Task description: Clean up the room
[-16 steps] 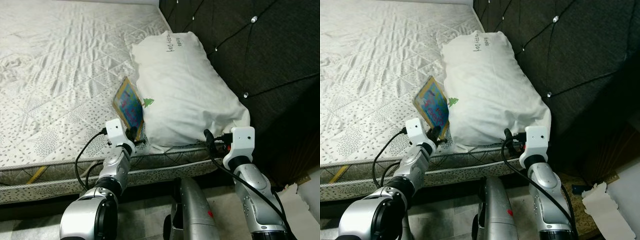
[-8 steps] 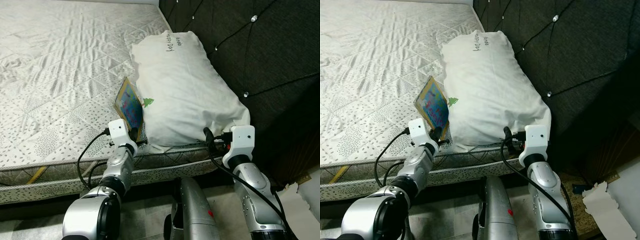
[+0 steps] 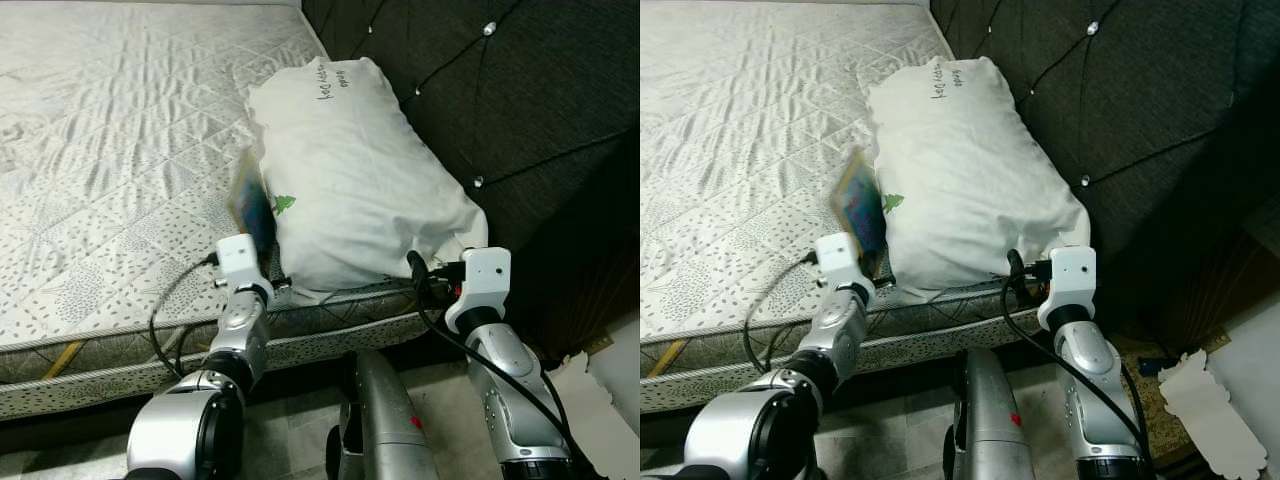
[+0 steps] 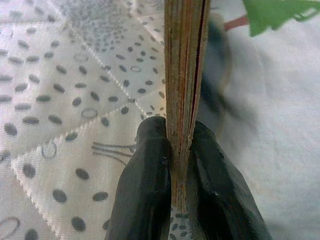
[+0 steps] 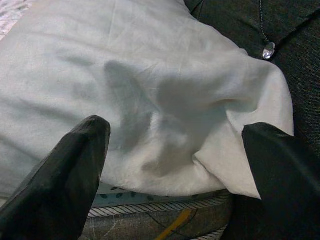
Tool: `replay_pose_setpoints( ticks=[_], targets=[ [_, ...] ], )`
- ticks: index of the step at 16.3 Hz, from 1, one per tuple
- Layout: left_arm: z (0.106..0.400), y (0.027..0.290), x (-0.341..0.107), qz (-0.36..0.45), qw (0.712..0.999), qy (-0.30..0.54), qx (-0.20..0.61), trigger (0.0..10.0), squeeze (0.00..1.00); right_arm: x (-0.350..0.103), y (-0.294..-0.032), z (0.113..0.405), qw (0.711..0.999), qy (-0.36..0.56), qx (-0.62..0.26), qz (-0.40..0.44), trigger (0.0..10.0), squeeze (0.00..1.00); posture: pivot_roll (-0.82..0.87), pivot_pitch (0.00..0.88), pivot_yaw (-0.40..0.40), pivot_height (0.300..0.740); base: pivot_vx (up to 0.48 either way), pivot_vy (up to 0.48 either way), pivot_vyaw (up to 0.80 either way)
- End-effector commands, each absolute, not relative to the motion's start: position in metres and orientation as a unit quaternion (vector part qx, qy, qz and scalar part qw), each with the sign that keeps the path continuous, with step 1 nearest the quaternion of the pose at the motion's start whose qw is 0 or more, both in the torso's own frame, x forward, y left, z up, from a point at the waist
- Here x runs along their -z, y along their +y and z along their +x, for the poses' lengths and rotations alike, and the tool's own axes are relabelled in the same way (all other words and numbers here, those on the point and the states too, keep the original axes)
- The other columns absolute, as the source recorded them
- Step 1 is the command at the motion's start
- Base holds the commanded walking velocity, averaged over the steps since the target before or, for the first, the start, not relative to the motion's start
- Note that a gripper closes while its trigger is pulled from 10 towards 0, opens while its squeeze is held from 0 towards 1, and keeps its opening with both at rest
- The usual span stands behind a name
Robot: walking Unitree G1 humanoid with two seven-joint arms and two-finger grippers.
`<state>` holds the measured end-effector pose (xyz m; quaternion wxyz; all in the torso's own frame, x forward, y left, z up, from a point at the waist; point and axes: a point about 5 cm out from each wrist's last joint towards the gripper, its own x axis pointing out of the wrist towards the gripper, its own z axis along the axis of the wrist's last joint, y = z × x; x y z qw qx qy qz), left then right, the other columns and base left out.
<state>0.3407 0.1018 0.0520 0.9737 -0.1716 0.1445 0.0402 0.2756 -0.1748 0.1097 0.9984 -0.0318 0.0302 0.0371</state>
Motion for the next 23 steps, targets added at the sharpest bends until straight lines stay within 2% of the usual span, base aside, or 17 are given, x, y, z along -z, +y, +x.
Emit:
replay_pose_setpoints(
  ticks=[1,4,10,11,17,23],
  targets=[
    [0.341,0.099,-0.052,-0.195,0.968,0.15,-0.041,10.0,0.0,-0.11,-0.176,0.277,0.998,0.027,-0.032,-0.037,10.0,0.0,-0.13,0.07,-0.089,0.517,0.0,0.0,0.0],
    [0.34,0.107,-0.047,-0.292,0.941,0.159,-0.067,10.0,0.0,-0.111,-0.176,0.277,0.998,0.026,-0.033,-0.039,10.0,0.0,-0.13,0.069,-0.089,0.517,0.0,0.0,0.0],
    [0.339,0.107,-0.045,-0.349,0.92,0.162,-0.077,10.0,0.0,-0.111,-0.174,0.279,0.998,0.021,-0.034,-0.039,10.0,0.0,-0.13,0.065,-0.086,0.517,0.0,0.0,0.0],
    [0.339,0.106,-0.044,-0.345,0.92,0.167,-0.079,10.0,1.0,-0.111,-0.174,0.28,0.999,0.02,-0.033,-0.038,10.0,0.0,-0.13,0.063,-0.084,0.517,0.0,0.0,0.0],
    [0.333,0.099,-0.035,-0.303,0.926,0.212,-0.075,10.0,1.0,-0.111,-0.175,0.281,0.999,0.018,-0.026,-0.038,10.0,0.0,-0.13,0.056,-0.075,0.517,0.0,0.0,0.0],
    [0.325,0.083,-0.025,-0.252,0.929,0.268,-0.029,10.0,1.0,-0.11,-0.174,0.282,0.999,0.017,-0.023,-0.038,10.0,0.0,-0.13,0.051,-0.072,0.517,0.0,0.0,0.0]
  ],
)
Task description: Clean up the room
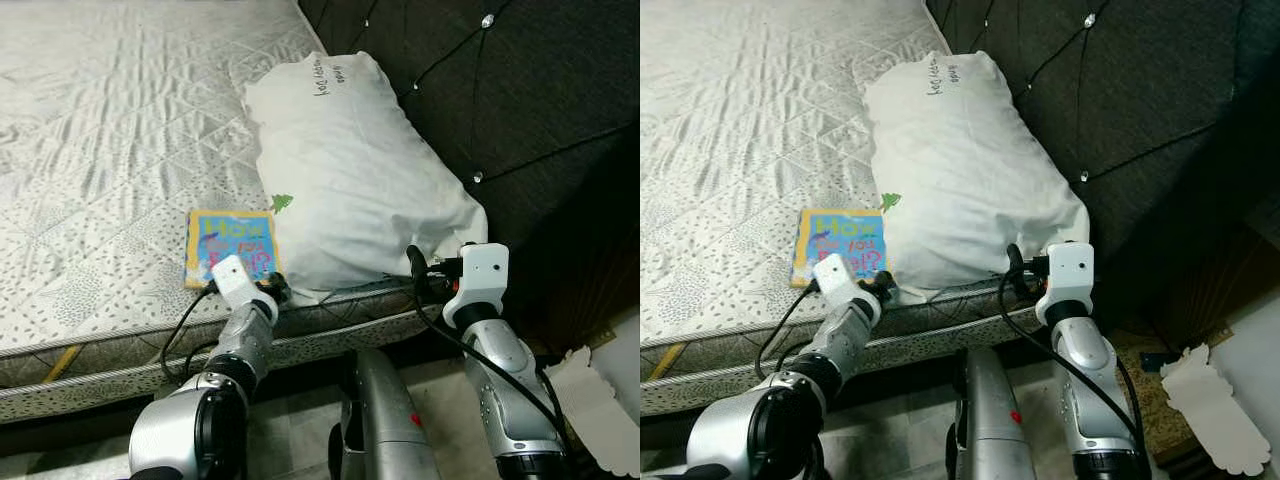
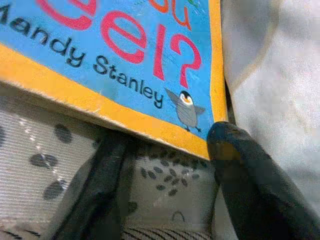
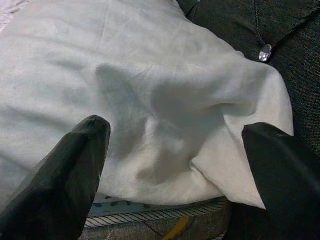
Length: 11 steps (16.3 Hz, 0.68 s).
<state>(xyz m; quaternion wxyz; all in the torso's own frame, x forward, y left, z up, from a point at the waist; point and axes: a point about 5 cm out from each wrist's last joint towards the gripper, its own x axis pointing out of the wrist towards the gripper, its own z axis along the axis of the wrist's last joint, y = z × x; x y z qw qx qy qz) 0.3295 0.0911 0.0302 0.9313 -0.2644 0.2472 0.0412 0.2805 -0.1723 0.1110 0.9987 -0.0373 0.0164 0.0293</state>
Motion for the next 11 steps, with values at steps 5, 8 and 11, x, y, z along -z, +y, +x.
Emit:
replay_pose_setpoints(
  ticks=[5,8,11],
  targets=[
    [0.318,0.084,-0.016,-0.188,0.931,0.311,-0.014,10.0,0.0,-0.11,-0.173,0.283,0.999,0.016,-0.024,-0.038,10.0,0.0,-0.12,0.046,-0.071,0.517,0.0,0.0,0.0],
    [0.308,0.074,-0.006,-0.16,0.921,0.355,0.02,10.0,1.0,-0.109,-0.172,0.284,0.999,0.017,-0.027,-0.038,10.0,0.0,-0.11,0.042,-0.071,0.517,0.0,0.0,0.0],
    [0.304,0.072,-0.002,-0.179,0.906,0.383,0.004,10.0,1.0,-0.107,-0.17,0.286,0.999,0.016,-0.03,-0.037,10.0,0.0,-0.09,0.035,-0.071,0.517,0.0,0.0,0.0]
  ],
)
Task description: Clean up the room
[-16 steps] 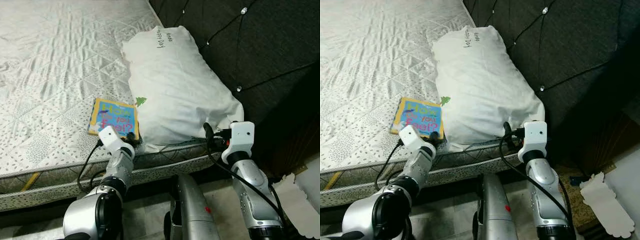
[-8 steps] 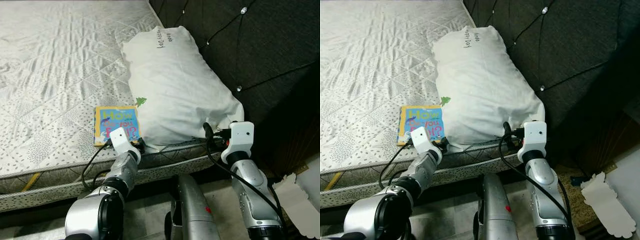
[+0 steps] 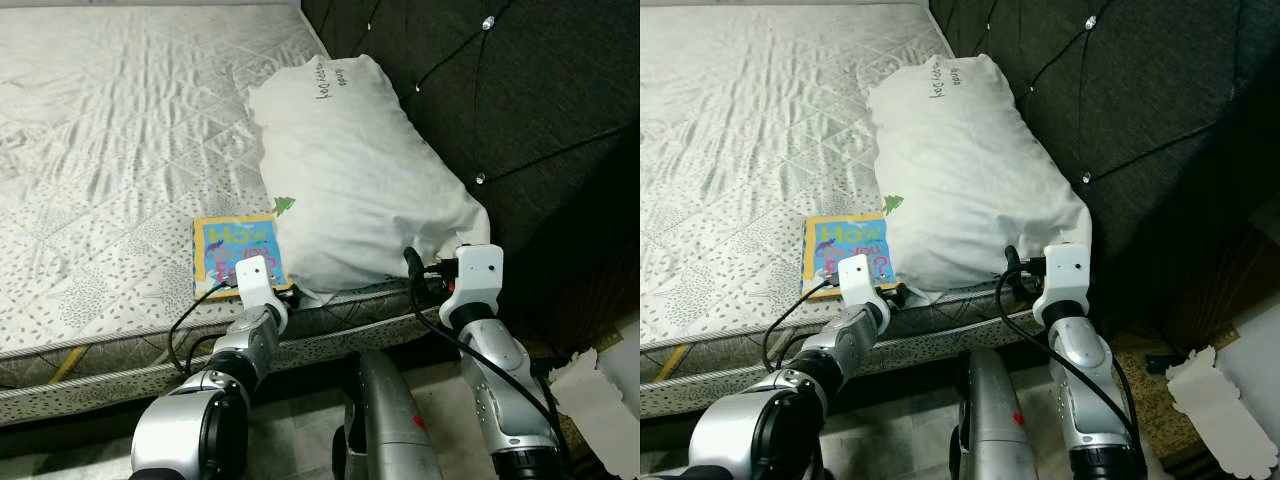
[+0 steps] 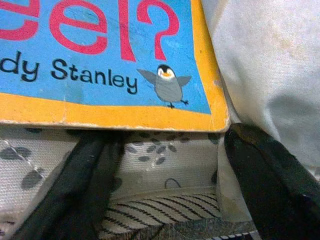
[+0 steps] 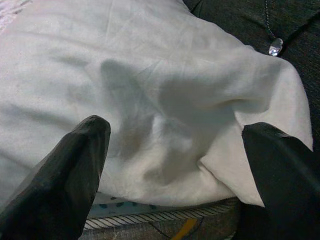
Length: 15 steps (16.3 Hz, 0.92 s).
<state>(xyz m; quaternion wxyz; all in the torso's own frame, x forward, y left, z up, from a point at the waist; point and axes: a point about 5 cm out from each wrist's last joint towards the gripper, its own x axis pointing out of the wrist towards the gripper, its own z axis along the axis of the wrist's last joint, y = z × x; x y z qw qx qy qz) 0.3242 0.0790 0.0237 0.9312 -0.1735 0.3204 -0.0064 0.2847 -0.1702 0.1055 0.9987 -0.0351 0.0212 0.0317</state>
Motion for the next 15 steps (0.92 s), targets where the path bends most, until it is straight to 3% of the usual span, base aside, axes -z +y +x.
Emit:
replay_pose_setpoints(
  ticks=[1,6,15],
  targets=[
    [0.304,0.071,-0.003,-0.184,0.905,0.383,0.005,10.0,1.0,-0.107,-0.17,0.287,0.999,0.016,-0.03,-0.037,10.0,0.0,-0.08,0.035,-0.071,0.517,0.0,0.0,0.0],
    [0.317,0.06,-0.02,-0.196,0.906,0.373,0.028,10.0,1.0,-0.106,-0.17,0.288,0.999,0.013,-0.026,-0.034,10.0,0.0,-0.07,0.028,-0.056,0.517,0.0,0.0,0.0],
    [0.315,0.035,-0.031,-0.042,0.925,0.331,0.18,10.0,1.0,-0.103,-0.159,0.296,0.999,0.01,-0.029,-0.019,10.0,0.0,-0.01,0.017,-0.036,0.517,0.0,0.0,0.0]
  ],
)
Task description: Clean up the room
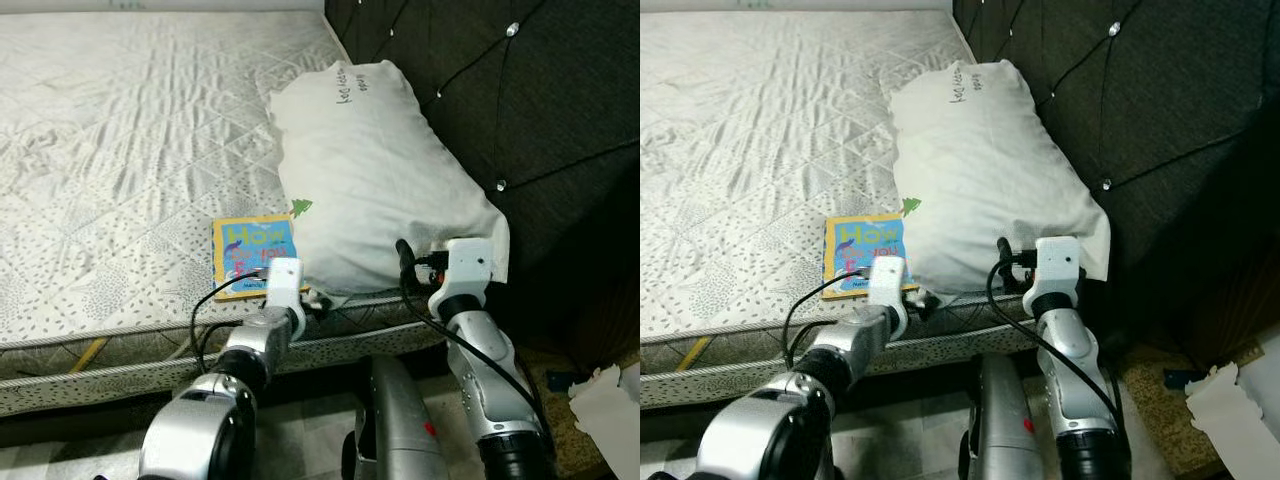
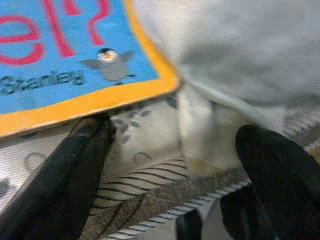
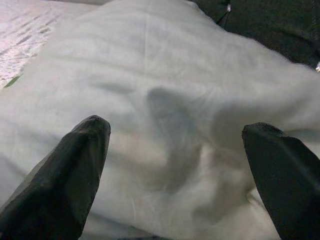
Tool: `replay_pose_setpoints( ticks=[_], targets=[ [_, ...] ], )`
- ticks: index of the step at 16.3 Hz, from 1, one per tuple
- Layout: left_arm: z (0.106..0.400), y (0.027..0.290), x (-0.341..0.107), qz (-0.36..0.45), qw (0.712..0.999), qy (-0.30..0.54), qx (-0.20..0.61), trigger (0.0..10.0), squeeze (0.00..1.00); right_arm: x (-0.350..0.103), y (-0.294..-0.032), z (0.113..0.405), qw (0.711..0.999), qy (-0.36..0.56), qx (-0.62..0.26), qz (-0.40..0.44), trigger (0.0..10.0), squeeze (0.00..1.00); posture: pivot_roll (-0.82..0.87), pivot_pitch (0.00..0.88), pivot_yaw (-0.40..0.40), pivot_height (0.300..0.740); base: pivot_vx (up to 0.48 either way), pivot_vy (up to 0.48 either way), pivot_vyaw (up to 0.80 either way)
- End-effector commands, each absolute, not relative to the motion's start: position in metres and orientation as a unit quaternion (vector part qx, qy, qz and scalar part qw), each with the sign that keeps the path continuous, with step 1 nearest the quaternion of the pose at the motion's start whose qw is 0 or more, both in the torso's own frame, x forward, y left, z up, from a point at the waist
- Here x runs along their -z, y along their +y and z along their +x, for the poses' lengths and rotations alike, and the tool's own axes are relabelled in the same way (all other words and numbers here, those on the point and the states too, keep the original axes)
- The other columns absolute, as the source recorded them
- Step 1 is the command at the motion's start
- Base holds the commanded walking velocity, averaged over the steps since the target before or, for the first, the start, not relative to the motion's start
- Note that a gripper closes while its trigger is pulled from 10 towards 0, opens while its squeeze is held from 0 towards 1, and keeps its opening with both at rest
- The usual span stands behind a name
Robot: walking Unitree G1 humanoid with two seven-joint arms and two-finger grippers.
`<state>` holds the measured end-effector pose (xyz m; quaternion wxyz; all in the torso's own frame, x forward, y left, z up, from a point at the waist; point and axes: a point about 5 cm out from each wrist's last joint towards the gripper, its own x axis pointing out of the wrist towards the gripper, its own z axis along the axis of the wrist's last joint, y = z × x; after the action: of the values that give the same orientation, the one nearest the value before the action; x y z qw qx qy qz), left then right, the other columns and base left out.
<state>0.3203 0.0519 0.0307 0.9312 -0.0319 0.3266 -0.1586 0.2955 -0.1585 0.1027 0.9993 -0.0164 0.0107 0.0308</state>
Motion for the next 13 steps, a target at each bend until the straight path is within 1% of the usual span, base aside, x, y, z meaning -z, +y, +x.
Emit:
replay_pose_setpoints(
  ticks=[1,2,4,5,7,8,9,10,11,12,13],
  targets=[
    [0.316,0.033,-0.035,0.004,0.929,0.305,0.211,10.0,1.0,-0.102,-0.156,0.298,0.999,0.009,-0.028,-0.014,10.0,0.0,0.0,0.013,-0.03,0.517,0.0,0.0,0.0],
    [0.317,0.033,-0.038,0.017,0.93,0.294,0.218,10.0,1.0,-0.102,-0.155,0.299,0.999,0.008,-0.028,-0.013,10.0,0.0,0.0,0.01,-0.025,0.517,0.0,0.0,0.0],
    [0.322,0.028,-0.054,0.06,0.94,0.235,0.242,10.0,1.0,-0.102,-0.153,0.302,1.0,0.007,-0.027,-0.01,10.0,0.0,0.01,0.004,-0.019,0.517,0.0,0.0,0.0],
    [0.324,0.025,-0.067,0.077,0.945,0.192,0.255,10.0,1.0,-0.102,-0.152,0.305,1.0,0.006,-0.026,-0.007,10.0,0.0,0.02,0.0,-0.017,0.517,0.0,0.0,0.0],
    [0.326,0.022,-0.098,0.079,0.957,0.092,0.263,10.0,1.0,-0.102,-0.15,0.309,1.0,0.003,-0.025,-0.004,10.0,0.0,0.03,0.0,-0.015,0.517,0.0,0.0,0.0],
    [0.327,0.027,-0.113,0.072,0.964,0.039,0.254,10.0,1.0,-0.104,-0.15,0.312,1.0,-0.001,-0.025,-0.003,10.0,0.0,0.03,0.0,-0.015,0.517,0.0,0.0,0.0],
    [0.326,0.031,-0.119,0.075,0.966,0.019,0.247,10.0,1.0,-0.104,-0.149,0.313,1.0,-0.003,-0.025,-0.002,10.0,0.0,0.04,0.0,-0.014,0.517,0.0,0.0,0.0],
    [0.327,0.048,-0.132,0.086,0.973,-0.029,0.212,10.0,1.0,-0.106,-0.149,0.317,1.0,-0.008,-0.023,-0.001,10.0,0.0,0.04,0.0,-0.012,0.517,0.0,0.0,0.0],
    [0.327,0.06,-0.137,0.083,0.976,-0.049,0.194,10.0,1.0,-0.108,-0.148,0.32,1.0,-0.011,-0.022,0.0,10.0,0.0,0.05,0.0,-0.011,0.517,0.0,0.0,0.0],
    [0.325,0.072,-0.144,0.082,0.976,-0.078,0.185,10.0,1.0,-0.109,-0.148,0.323,1.0,-0.015,-0.022,0.001,10.0,0.0,0.05,0.0,-0.01,0.517,0.0,0.0,0.0],
    [0.322,0.085,-0.15,0.102,0.973,-0.11,0.173,10.0,1.0,-0.111,-0.147,0.326,1.0,-0.019,-0.021,0.002,10.0,0.0,0.06,0.0,-0.009,0.517,0.0,0.0,0.0]
  ],
)
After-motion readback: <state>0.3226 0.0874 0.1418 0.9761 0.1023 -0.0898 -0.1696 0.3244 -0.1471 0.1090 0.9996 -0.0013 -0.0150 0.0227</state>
